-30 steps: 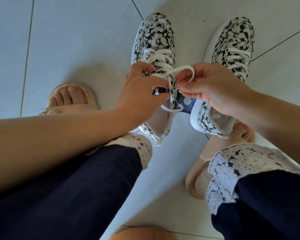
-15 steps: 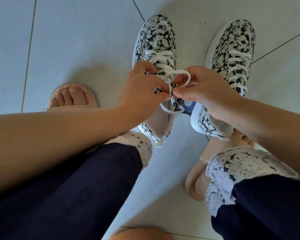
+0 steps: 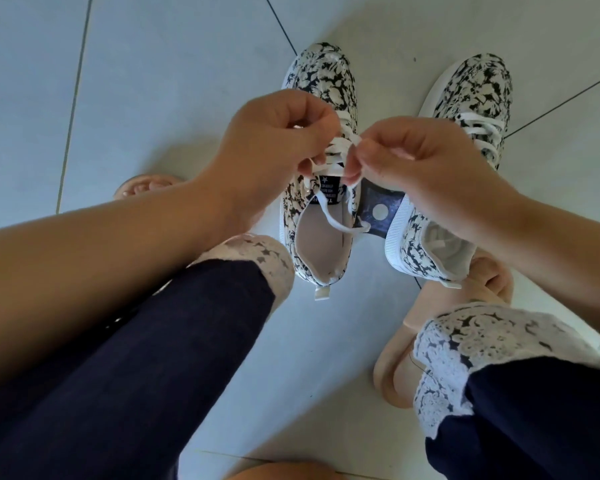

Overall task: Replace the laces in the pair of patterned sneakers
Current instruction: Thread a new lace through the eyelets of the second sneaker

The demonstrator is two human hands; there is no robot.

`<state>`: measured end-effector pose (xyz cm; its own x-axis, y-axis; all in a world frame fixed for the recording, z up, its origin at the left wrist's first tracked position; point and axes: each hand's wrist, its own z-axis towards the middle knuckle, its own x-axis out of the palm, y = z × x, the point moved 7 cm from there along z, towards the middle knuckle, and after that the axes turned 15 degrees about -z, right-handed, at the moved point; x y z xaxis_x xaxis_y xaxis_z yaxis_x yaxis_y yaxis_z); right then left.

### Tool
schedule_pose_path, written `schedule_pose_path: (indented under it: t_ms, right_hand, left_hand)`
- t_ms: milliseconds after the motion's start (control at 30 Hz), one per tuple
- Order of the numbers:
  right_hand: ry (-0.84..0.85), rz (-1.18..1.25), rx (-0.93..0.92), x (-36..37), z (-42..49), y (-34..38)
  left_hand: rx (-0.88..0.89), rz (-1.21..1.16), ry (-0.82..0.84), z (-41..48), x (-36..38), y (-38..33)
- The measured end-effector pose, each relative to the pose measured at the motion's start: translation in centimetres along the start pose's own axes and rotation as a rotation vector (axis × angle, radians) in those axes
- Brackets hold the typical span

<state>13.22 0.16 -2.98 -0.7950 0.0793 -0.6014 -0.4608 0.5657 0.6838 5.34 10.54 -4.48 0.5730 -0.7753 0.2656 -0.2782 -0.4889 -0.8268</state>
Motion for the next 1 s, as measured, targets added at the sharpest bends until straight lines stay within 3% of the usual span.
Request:
schedule_pose_path:
  t_ms: [100,200,300,467,533,600,700,767,900,1000]
  right_hand:
    - [0.055,0.205,0.038,-0.2,0.0,-0.8]
    - [0.1,0.26,0.075,0.5,0.1,-1.8]
    - [0.11,0.226,0.099,1.2,0.0,-2.4]
    - [0.114,0.302,0.142,1.7,-0.1,-3.0]
    - [0.105,0.286,0.145,1.6,0.0,-3.2]
    - [0.101,0.269,0.144,1.6,0.0,-3.3]
    - [0.072,0.238,0.18,1.5,-0.1,-4.0]
    - [0.048,0.245,0.205,1.5,0.0,-4.2]
    - [-0.049,0.264,0.324,1.5,0.5,-5.0]
    - [-0.09,0.223,0.386,2.0,1.0,-5.4]
  left_hand:
    - [-0.039,0.194,0.063,-0.1,0.2,0.7]
    - [0.064,0.866,0.285,-0.8,1.8,2.6]
    - [0.211,1.311,0.522,-1.6,3.6,4.6]
    - [0.363,1.529,0.533,-1.0,4.8,5.0]
    - [0.291,1.408,0.514,-0.7,4.6,4.8]
    - [0.137,1.071,0.41,-0.5,3.5,4.1]
    - [-0.021,0.373,0.075,0.1,-0.4,2.3]
    - [-0.131,0.092,-0.105,0.4,-3.1,2.1]
    - [-0.355,-0.049,-0.105,-0.1,-3.8,4.2]
    - [-0.386,0.001,-0.131,-0.3,-3.6,5.0]
